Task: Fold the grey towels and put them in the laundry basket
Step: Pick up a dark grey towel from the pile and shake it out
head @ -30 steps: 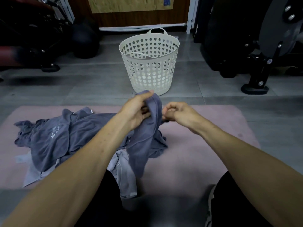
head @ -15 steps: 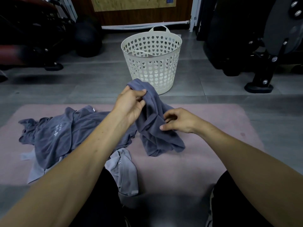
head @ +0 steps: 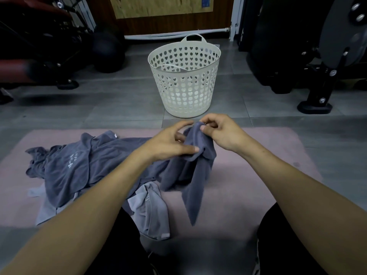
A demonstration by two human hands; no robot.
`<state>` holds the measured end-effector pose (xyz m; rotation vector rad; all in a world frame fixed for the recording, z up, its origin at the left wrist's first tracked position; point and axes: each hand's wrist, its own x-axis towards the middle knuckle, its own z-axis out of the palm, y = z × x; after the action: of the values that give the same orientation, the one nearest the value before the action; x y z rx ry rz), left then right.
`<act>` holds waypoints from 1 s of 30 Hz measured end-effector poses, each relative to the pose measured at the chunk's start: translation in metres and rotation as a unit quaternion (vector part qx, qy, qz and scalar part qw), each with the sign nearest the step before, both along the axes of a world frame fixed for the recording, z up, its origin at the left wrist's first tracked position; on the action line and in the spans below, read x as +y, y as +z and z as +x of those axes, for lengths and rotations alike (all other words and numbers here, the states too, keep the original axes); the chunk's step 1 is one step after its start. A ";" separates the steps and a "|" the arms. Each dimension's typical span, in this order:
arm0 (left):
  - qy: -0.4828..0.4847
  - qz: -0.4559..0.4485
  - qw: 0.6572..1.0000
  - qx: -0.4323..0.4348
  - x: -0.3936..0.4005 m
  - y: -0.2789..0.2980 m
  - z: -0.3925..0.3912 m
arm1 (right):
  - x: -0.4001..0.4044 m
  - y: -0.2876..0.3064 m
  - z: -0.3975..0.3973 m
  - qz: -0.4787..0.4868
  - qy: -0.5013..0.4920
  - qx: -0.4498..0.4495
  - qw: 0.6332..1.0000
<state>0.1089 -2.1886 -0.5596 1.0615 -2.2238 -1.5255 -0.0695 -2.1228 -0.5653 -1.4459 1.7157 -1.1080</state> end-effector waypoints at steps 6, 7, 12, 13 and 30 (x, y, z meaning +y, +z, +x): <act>0.138 -0.008 0.990 0.032 0.006 0.009 -0.011 | -0.003 0.000 0.001 0.003 -0.046 -0.042 0.998; 0.184 0.027 0.980 0.077 0.005 0.013 -0.010 | -0.002 0.001 -0.001 0.013 -0.060 -0.051 0.997; 0.287 0.143 0.915 0.245 -0.004 0.025 -0.003 | 0.008 -0.006 -0.008 0.083 -0.042 -0.031 0.995; 0.283 0.158 0.906 0.272 -0.004 0.027 -0.002 | 0.008 -0.009 -0.006 0.080 -0.030 -0.014 0.996; 0.343 0.240 0.801 0.428 -0.013 0.036 0.019 | -0.015 -0.026 0.037 0.051 -0.035 0.046 0.997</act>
<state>0.1276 -2.2016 -0.5234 0.8606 -0.7392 -1.7179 -0.0324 -2.1378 -0.5915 -1.4008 1.8723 -0.9884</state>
